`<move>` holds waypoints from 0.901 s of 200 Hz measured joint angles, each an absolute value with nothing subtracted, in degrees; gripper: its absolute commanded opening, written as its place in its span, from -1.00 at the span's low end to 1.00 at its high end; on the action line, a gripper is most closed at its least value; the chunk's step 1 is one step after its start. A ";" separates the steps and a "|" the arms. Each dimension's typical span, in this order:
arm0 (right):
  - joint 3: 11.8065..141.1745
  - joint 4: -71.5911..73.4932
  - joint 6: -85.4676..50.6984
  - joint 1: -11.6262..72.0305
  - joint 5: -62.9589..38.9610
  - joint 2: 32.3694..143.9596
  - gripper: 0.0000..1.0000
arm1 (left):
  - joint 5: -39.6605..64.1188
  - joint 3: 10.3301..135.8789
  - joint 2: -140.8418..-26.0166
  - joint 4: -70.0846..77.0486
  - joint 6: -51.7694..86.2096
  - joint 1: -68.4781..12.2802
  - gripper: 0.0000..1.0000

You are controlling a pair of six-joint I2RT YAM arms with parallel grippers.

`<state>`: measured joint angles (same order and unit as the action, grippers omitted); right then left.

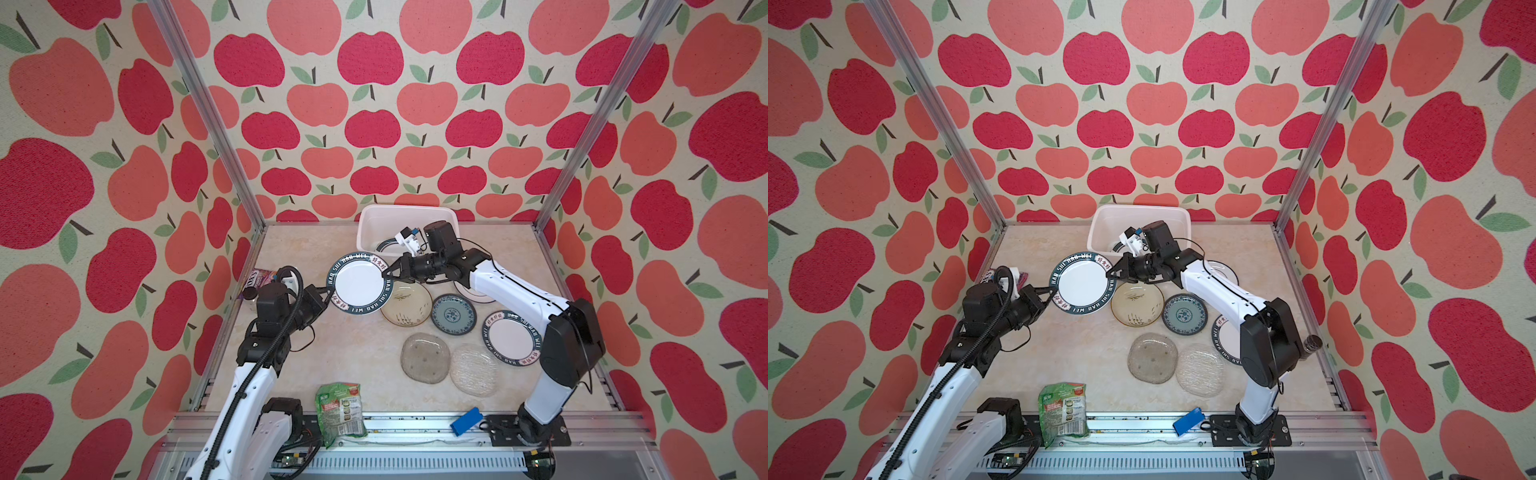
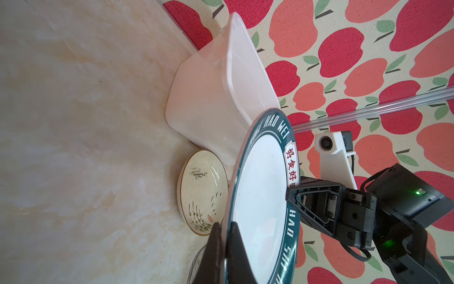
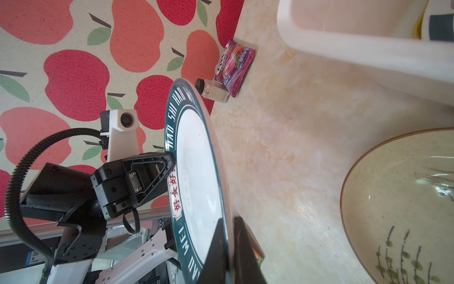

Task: Place the plates into the plastic bin on the countertop
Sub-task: Place the plate in the plastic bin.

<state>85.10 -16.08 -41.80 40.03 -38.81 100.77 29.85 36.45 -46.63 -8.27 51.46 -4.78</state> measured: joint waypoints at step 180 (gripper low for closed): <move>154.61 -40.49 -49.34 23.11 -38.52 134.69 -1.00 | 30.06 75.07 -86.08 -9.98 44.16 2.22 0.98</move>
